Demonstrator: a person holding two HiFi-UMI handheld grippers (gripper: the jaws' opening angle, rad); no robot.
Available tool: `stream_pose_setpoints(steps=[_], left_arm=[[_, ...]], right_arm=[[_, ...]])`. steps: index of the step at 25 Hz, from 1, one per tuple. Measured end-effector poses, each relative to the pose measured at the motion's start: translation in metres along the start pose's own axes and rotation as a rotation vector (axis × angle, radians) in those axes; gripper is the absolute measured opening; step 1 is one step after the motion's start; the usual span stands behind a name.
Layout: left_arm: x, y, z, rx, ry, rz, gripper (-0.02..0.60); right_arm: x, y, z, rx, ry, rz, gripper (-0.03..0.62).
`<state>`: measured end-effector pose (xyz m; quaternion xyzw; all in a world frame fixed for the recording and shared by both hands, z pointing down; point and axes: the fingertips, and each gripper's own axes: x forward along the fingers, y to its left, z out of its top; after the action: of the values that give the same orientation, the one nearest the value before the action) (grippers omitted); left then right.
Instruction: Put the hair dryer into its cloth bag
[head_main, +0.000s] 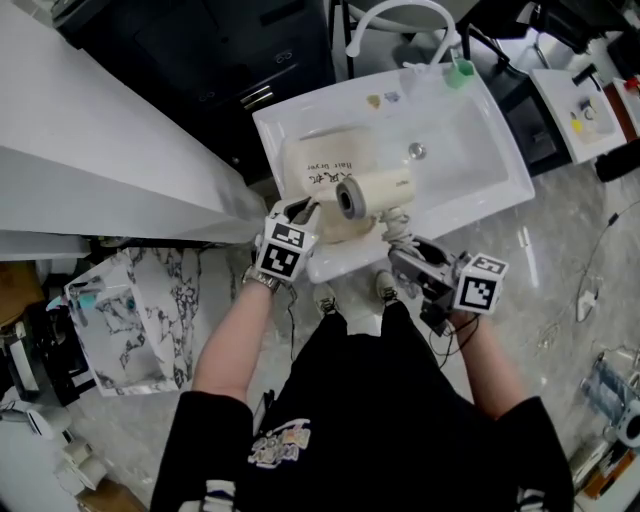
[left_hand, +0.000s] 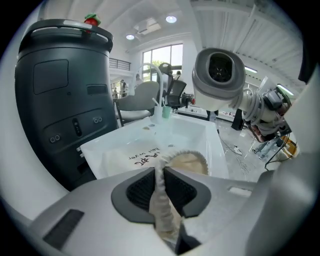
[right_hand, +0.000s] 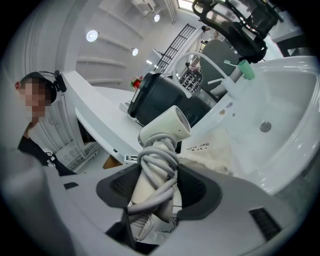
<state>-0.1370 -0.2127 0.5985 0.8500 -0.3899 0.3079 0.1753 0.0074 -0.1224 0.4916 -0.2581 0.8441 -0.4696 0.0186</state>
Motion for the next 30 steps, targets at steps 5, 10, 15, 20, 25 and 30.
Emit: stream_pose_setpoints(steps=[5,10,15,20,25,30], left_arm=[[0.001,0.001,0.001,-0.032,-0.011,-0.030,0.051],[0.001,0.003,0.002,-0.062,-0.020,-0.059,0.051],[0.001,0.005,0.005,-0.076,-0.026,-0.081,0.051],[0.002,0.003,0.007,-0.071,-0.023,-0.102,0.051],[-0.001,0.002,0.009,-0.064,-0.026,-0.115,0.051],[-0.005,0.001,0.012,-0.051,-0.032,-0.123,0.051]], right_arm=[[-0.005,-0.010,-0.026,0.029,0.042,-0.042,0.233],[-0.001,-0.017,-0.053,0.066,0.093,-0.061,0.233],[0.003,-0.026,-0.080,0.100,0.163,-0.077,0.233],[0.008,-0.038,-0.099,0.113,0.235,-0.095,0.233],[0.023,-0.040,-0.111,0.109,0.306,-0.096,0.233],[0.036,-0.045,-0.116,0.113,0.351,-0.100,0.233]])
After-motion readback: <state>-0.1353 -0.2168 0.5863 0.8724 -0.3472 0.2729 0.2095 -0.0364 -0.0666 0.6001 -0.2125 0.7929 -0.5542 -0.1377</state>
